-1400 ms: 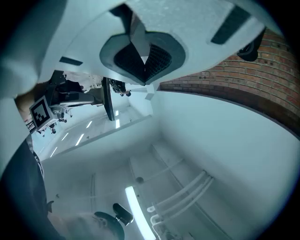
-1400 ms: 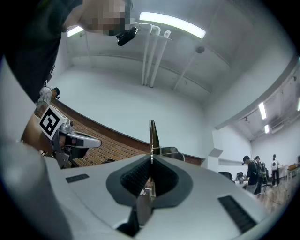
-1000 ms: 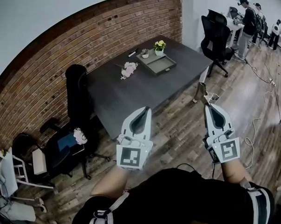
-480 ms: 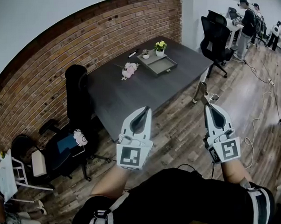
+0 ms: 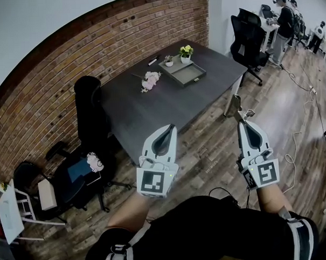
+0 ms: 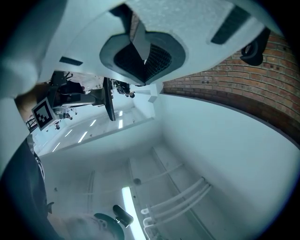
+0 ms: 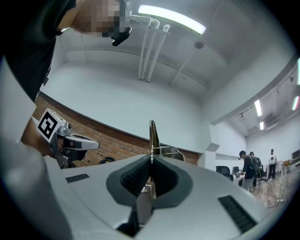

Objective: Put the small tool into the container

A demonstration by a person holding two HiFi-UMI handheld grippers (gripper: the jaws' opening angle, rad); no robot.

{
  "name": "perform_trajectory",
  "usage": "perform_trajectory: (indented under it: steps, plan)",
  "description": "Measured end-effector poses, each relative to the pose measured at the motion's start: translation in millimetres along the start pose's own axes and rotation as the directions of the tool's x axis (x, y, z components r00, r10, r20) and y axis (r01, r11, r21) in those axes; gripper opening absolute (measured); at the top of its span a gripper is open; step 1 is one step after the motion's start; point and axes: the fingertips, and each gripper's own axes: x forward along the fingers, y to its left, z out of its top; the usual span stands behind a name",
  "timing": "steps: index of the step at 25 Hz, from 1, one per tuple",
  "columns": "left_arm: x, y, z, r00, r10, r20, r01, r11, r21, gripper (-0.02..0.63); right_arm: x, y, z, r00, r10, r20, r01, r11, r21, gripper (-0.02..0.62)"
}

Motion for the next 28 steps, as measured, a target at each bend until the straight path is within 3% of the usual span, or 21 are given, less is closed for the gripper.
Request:
perform_trajectory:
  steps: [6,10,19,28]
  plan:
    - [-4,8,-12,0.999,-0.025,-0.021,0.025,1.0,0.012,0.006,0,9,-8,0.999,-0.031,-0.022,0.031,0.999,-0.01,0.003]
    - [-4,7,-29,0.998,-0.034,-0.057,0.035,0.999,0.013,0.006,0,10,-21,0.995,-0.042,-0.089,0.037,0.998,-0.048,0.003]
    - [7,12,-46,0.996,-0.02,-0.085,0.023,0.999,0.037,0.006,15,4,-35,0.996,-0.02,-0.084,0.015,0.998,-0.053,0.003]
    - [55,28,-62,0.994,0.004,-0.107,-0.001,1.0,0.023,0.006,62,-27,-59,0.998,0.012,-0.065,-0.014,0.999,-0.029,0.003]
